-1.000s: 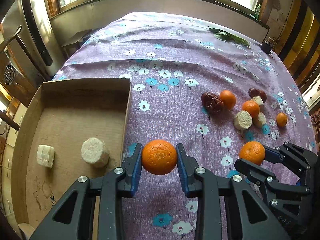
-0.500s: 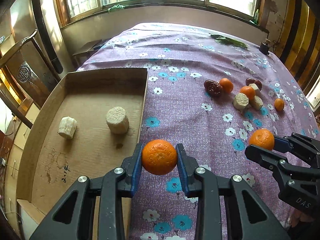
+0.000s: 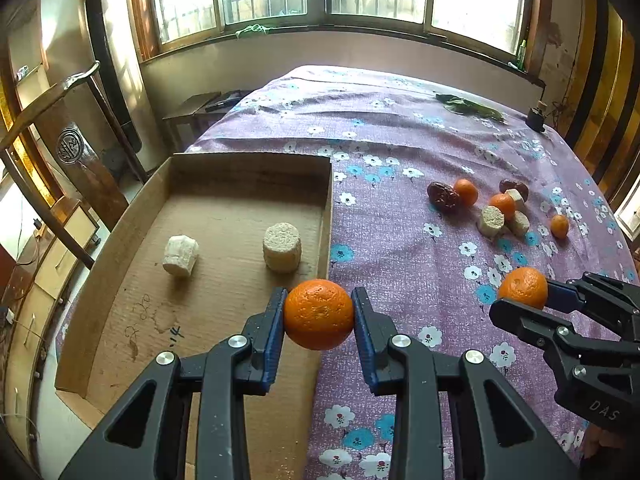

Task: Organize fruits
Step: 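Carry both oranges into the cardboard box and open both tools to release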

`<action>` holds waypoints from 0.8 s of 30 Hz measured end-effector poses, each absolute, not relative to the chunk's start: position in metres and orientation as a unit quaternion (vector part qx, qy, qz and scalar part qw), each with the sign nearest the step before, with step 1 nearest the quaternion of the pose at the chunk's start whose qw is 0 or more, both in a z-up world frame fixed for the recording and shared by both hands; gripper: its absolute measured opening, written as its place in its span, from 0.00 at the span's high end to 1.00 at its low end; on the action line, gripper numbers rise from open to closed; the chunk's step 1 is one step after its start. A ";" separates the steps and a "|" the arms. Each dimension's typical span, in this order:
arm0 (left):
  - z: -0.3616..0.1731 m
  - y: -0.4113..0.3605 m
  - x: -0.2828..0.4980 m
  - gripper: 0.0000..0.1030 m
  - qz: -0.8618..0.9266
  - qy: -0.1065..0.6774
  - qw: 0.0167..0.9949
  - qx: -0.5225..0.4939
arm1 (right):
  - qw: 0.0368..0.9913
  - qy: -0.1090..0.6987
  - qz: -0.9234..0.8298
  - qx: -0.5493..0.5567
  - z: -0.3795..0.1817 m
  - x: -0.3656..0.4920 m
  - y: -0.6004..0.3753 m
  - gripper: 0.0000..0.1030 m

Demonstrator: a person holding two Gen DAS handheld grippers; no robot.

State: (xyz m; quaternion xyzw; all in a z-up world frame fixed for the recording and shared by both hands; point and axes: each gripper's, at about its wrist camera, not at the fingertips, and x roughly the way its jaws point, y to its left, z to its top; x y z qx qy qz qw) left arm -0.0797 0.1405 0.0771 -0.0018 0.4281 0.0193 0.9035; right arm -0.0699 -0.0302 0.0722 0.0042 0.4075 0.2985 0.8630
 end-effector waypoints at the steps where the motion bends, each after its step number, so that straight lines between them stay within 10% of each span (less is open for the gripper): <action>1: 0.078 0.143 -0.080 0.70 0.022 0.426 0.904 -0.002 | 0.863 0.406 0.301 0.002 0.074 -0.070 -0.028 0.63; 24: 0.067 0.240 -0.075 0.70 0.103 0.438 0.892 -0.033 | 0.835 0.397 0.376 -0.056 0.087 -0.054 0.071 0.63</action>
